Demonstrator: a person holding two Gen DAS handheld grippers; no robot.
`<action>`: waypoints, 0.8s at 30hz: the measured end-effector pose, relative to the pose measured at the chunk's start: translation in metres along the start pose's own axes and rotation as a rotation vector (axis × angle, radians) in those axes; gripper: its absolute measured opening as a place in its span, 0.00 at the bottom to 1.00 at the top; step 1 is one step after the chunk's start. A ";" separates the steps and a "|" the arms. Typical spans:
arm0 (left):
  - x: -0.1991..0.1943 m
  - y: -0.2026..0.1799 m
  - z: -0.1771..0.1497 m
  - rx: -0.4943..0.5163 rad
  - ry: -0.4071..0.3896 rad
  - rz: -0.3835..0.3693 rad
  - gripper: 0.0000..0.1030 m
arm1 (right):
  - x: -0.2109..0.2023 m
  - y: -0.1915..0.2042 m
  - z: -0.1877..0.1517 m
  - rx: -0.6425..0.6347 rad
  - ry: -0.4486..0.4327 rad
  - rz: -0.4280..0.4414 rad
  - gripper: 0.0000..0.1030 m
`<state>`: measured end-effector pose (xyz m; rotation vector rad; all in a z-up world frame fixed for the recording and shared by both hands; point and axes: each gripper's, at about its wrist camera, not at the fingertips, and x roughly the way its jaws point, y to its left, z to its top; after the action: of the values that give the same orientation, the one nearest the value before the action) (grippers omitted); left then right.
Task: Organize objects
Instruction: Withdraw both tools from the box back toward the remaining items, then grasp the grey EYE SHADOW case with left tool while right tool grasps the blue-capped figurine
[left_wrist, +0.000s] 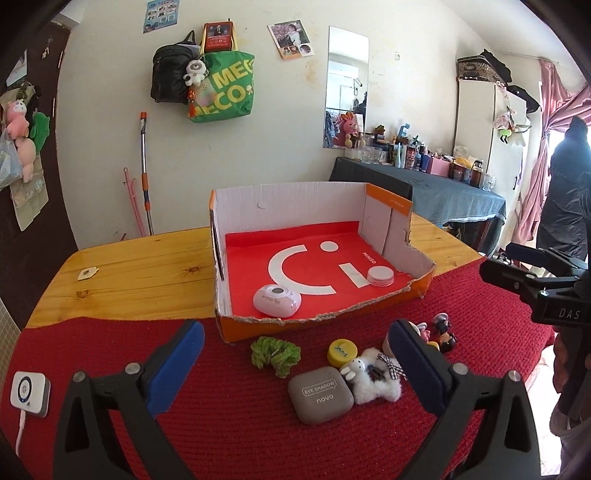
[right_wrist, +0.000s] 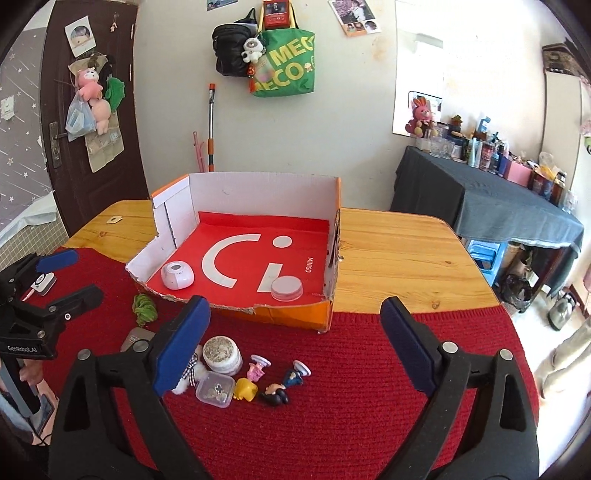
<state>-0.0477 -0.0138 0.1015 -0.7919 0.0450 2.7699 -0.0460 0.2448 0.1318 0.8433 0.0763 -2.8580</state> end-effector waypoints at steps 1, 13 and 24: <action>-0.001 -0.001 -0.005 -0.005 0.000 0.006 0.99 | -0.001 0.001 -0.005 0.005 -0.004 -0.005 0.93; 0.025 -0.010 -0.047 -0.058 0.102 0.045 1.00 | 0.028 0.001 -0.062 0.062 0.038 -0.109 0.94; 0.048 -0.012 -0.058 -0.078 0.199 0.052 1.00 | 0.052 -0.007 -0.075 0.079 0.126 -0.141 0.94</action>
<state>-0.0539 0.0031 0.0273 -1.0995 -0.0047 2.7448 -0.0499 0.2517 0.0406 1.0750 0.0402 -2.9519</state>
